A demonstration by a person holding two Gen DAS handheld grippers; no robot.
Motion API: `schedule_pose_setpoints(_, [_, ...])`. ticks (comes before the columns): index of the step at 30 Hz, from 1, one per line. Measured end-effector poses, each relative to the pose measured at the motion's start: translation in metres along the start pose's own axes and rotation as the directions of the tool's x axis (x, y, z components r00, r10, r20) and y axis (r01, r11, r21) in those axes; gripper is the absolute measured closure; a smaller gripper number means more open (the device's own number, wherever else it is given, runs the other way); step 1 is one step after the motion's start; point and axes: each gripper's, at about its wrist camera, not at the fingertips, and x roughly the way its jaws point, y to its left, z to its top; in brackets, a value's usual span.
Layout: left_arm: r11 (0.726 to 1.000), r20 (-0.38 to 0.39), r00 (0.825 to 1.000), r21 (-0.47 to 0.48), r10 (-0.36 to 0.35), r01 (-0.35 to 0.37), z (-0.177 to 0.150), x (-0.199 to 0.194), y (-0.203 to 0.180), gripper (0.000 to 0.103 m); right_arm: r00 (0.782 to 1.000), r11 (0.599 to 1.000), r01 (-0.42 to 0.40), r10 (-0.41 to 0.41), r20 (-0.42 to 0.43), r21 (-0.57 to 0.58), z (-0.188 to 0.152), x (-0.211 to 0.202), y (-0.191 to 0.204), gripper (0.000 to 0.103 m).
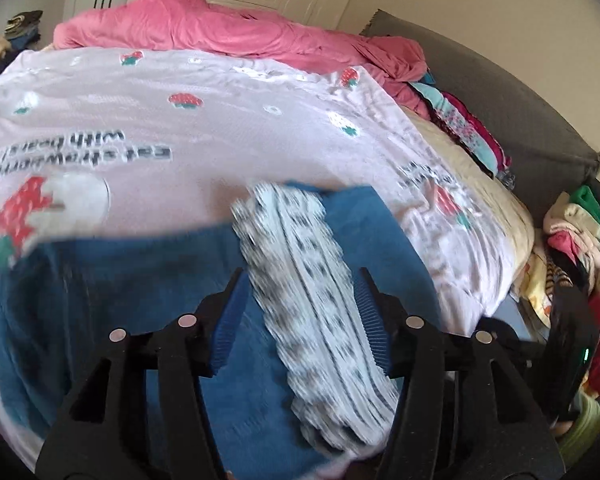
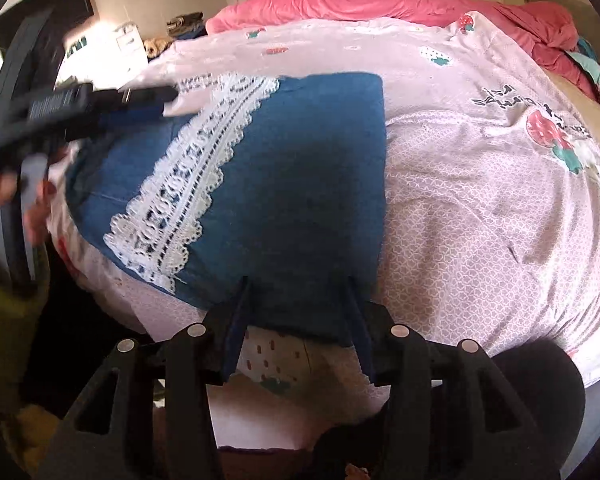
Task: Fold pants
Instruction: 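Lower the folded shorts onto the duvet and open both tools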
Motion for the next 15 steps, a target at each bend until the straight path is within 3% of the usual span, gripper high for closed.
schedule_pose_setpoints(3, [1.000,-0.021,1.000,0.020,-0.002,0.003,-0.018,-0.004,-0.012,0.056,1.000,1.000,0.003,-0.004,0.030,0.016,-0.004,-0.016,-0.010,0.057])
schedule_pose_setpoints(5, [0.999,-0.032,0.999,0.046,0.004,-0.002,-0.025,-0.005,-0.021,0.056,0.999,1.000,0.008,-0.009,0.044,0.021,-0.005,-0.024,-0.008,0.050])
schedule_pose_setpoints(10, [0.993,-0.037,0.998,0.109,0.052,-0.048,-0.036,-0.010,-0.034,0.053,0.997,0.998,0.023,-0.026,0.066,0.055,-0.006,-0.035,-0.018,0.050])
schedule_pose_setpoints(15, [0.994,-0.054,0.997,0.101,0.058,-0.052,-0.042,-0.011,-0.032,0.053,0.996,0.997,0.030,-0.036,0.078,0.075,-0.005,-0.042,-0.024,0.045])
